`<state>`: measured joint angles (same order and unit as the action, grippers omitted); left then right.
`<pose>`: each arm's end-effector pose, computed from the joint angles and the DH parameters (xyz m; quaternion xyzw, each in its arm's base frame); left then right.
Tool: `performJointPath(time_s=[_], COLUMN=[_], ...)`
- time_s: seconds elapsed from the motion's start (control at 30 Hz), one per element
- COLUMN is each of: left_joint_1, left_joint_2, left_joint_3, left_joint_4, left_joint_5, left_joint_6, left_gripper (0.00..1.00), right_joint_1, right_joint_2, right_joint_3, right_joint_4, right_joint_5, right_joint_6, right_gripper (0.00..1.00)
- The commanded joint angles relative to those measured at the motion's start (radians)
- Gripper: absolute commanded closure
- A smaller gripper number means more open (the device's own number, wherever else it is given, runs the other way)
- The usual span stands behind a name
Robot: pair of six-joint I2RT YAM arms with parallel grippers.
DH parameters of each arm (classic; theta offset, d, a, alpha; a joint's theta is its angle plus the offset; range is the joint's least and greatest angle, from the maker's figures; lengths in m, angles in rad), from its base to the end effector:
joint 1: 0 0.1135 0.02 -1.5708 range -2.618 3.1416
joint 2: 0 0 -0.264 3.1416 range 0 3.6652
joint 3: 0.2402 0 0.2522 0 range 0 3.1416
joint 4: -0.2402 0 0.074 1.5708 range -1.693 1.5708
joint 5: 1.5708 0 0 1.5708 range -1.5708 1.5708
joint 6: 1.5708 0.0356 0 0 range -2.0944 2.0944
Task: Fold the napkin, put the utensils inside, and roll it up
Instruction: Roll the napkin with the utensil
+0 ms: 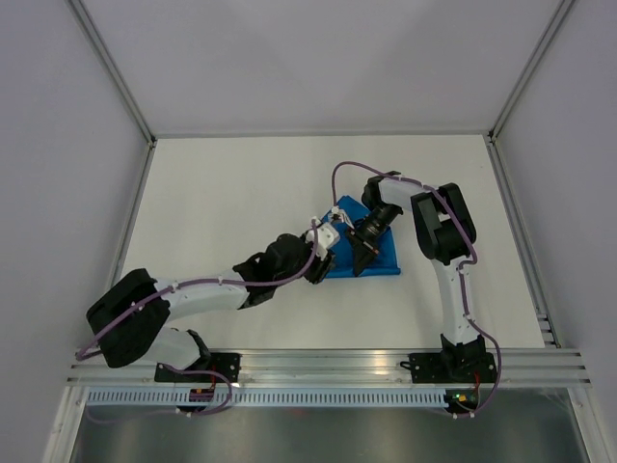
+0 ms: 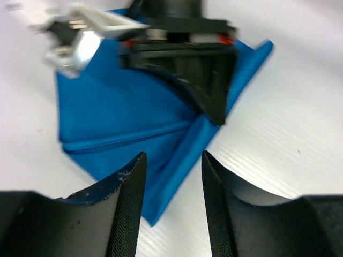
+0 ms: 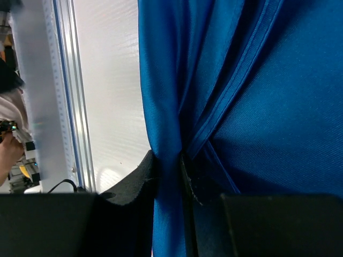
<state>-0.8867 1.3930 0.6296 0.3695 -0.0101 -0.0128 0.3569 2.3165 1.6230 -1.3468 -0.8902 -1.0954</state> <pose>0.1854 -0.2268 0.2053 0.3495 0.7548 -0.2375 0.5017 0.3485 0.1595 0.1110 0.5080 -0.7229 -0.4663 0.0447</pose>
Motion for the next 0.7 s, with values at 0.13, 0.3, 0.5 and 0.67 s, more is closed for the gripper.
performJointPath(time_s=[0.13, 0.3, 0.5, 0.67], left_joint_1=[-0.191, -0.253, -0.255, -0.255], left_joint_2=[0.182, 0.331, 0.432, 0.471], left_joint_3=[0.12, 0.194, 0.237, 0.234], left_joint_4=[-0.035, -0.024, 0.016, 0.034], left_joint_5=[-0.16, -0.198, -0.2, -0.197], left_joint_6=[0.278, 0.369, 0.433, 0.458], left_gripper=[0.48, 0.48, 0.48, 0.53], right_joint_1=[-0.007, -0.009, -0.009, -0.007], right_joint_2=[0.072, 0.083, 0.09, 0.098], right_joint_3=[0.021, 0.034, 0.044, 0.054], right_joint_4=[0.044, 0.038, 0.031, 0.026], right_joint_5=[0.103, 0.103, 0.105, 0.105], right_joint_6=[-0.049, -0.043, -0.04, -0.037], right_gripper=[0.92, 0.92, 0.92, 0.92])
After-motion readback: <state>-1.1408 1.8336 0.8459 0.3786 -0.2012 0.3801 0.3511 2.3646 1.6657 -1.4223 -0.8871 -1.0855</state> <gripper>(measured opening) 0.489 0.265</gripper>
